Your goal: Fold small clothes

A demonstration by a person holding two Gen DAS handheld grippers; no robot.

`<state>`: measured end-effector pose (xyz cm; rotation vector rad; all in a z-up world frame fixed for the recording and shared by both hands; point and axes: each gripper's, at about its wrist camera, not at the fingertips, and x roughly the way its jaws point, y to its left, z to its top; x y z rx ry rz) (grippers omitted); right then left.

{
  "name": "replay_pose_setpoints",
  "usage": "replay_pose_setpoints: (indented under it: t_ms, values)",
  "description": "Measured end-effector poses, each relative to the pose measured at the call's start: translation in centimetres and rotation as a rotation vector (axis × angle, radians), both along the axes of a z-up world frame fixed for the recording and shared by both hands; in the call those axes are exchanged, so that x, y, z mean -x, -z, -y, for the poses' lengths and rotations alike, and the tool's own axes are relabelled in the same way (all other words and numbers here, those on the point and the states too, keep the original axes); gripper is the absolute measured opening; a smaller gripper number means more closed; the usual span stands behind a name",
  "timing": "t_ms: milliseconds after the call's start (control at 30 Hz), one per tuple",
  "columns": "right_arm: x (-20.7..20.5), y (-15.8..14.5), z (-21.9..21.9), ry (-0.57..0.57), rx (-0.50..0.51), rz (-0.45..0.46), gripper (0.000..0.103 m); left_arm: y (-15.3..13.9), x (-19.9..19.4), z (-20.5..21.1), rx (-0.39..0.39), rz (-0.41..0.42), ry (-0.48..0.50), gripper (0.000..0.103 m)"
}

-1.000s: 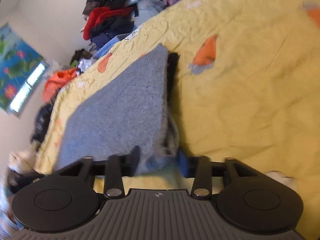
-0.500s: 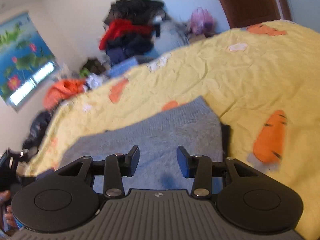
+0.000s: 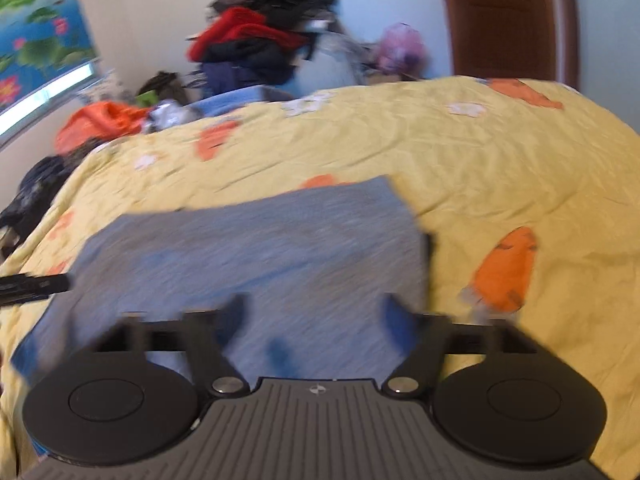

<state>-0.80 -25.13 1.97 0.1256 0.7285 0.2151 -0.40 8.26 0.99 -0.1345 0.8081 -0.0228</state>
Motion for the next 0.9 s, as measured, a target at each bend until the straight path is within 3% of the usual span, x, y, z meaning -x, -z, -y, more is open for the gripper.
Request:
replay_pose_setpoints:
  t_ms: [67, 100, 133, 200, 267, 333, 433, 500, 700, 900]
  values:
    - [0.6, 1.6, -0.7, 0.017, 0.118, -0.036, 0.095, 2.0, 0.8, 0.4, -0.02, -0.019, -0.009, 0.103]
    - [0.8, 2.8, -0.6, 0.024, 0.161, -0.058, 0.098, 2.4, 1.6, 0.2, -0.015, 0.011, -0.011, 0.103]
    - [1.6, 3.3, -0.1, 0.025, 0.153, -0.014, 0.102, 2.5, 2.3, 0.3, -0.039, 0.013, -0.018, 0.103]
    - [2.5, 3.0, 0.4, 0.048, 0.152, -0.028, 0.099, 2.3, 4.0, 0.6, -0.071, 0.004, -0.007, 0.103]
    - [3.4, 2.0, 0.4, 0.048, 0.139, -0.021, 0.093, 2.0, 5.1, 0.4, -0.066, 0.0, -0.012, 0.103]
    - [4.6, 0.9, 0.0, 0.048, 0.15, 0.022, 0.094, 1.7, 6.2, -0.1, -0.035, -0.005, -0.032, 0.103]
    - [6.0, -0.3, -1.1, -0.003, 0.104, 0.048, 0.094, 1.5, 7.9, 0.0, -0.059, 0.005, -0.024, 0.103]
    - [6.3, -0.3, -2.2, -0.019, 0.128, 0.06, 0.094, 1.5, 8.6, -0.1, -0.068, -0.001, -0.025, 0.103]
    - [6.1, 2.3, -3.2, 0.005, 0.164, -0.044, 0.093, 2.0, 10.1, 0.0, -0.079, 0.002, -0.032, 0.103]
    - [7.8, 2.2, -2.8, -0.007, 0.195, -0.05, 0.094, 2.0, 11.3, -0.2, -0.082, 0.002, -0.03, 0.103]
